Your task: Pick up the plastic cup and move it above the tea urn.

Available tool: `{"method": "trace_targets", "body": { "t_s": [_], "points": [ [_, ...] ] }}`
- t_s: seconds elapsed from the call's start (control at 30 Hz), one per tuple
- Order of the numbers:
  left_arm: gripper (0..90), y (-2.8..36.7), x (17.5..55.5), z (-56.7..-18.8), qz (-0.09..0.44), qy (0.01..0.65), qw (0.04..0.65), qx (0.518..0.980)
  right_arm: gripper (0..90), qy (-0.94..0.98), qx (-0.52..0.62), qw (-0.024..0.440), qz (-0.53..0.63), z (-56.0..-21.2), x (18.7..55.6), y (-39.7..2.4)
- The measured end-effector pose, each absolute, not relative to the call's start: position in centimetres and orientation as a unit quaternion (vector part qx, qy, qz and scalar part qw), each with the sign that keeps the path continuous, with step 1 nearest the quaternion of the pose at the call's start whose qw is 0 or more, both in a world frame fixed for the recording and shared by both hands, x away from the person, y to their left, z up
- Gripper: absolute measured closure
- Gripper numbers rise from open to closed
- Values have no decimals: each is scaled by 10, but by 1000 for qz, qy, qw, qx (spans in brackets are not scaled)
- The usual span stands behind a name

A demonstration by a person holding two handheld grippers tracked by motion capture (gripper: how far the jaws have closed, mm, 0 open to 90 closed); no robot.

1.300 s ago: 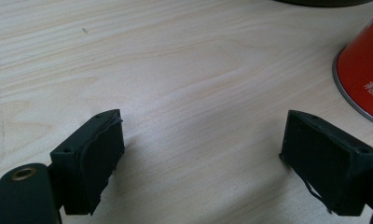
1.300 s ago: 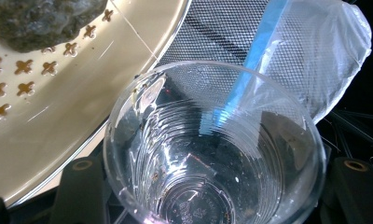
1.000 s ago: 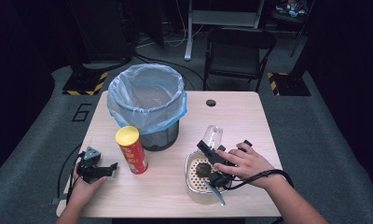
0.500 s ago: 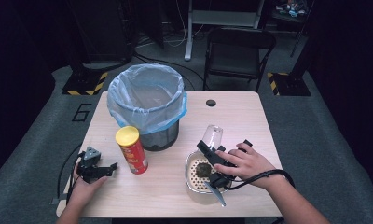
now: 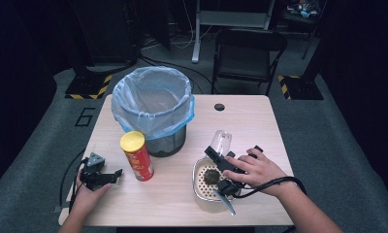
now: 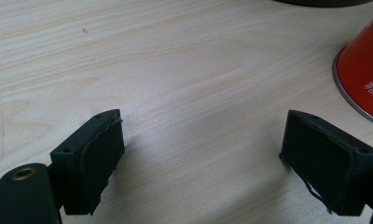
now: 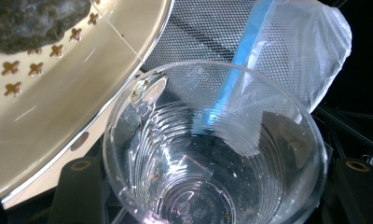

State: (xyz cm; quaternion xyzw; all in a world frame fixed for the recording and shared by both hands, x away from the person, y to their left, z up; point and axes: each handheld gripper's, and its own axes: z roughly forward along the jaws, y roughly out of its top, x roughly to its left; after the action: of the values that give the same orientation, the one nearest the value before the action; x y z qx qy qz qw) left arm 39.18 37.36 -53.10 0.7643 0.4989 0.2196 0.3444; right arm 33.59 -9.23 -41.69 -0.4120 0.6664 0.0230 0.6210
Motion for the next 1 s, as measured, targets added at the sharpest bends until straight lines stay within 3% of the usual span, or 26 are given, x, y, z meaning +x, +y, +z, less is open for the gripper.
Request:
{"method": "trace_targets", "body": {
  "t_s": [0.27,0.43,0.67,0.83,1.0],
  "points": [
    [127,374,392,-531,220,499,344,764,327,668,-417,616,29,-416,337,-91],
    [127,374,392,-531,220,499,344,764,320,694,-360,617,95,-404,340,-92],
    [127,374,392,-531,220,499,344,764,319,776,-230,537,236,-391,352,-97],
    [127,374,392,-531,220,499,345,764,318,823,-130,440,335,-382,365,-103],
    [127,374,392,-531,220,499,344,765,318,820,-36,377,428,-375,381,-113]
  ]
}}
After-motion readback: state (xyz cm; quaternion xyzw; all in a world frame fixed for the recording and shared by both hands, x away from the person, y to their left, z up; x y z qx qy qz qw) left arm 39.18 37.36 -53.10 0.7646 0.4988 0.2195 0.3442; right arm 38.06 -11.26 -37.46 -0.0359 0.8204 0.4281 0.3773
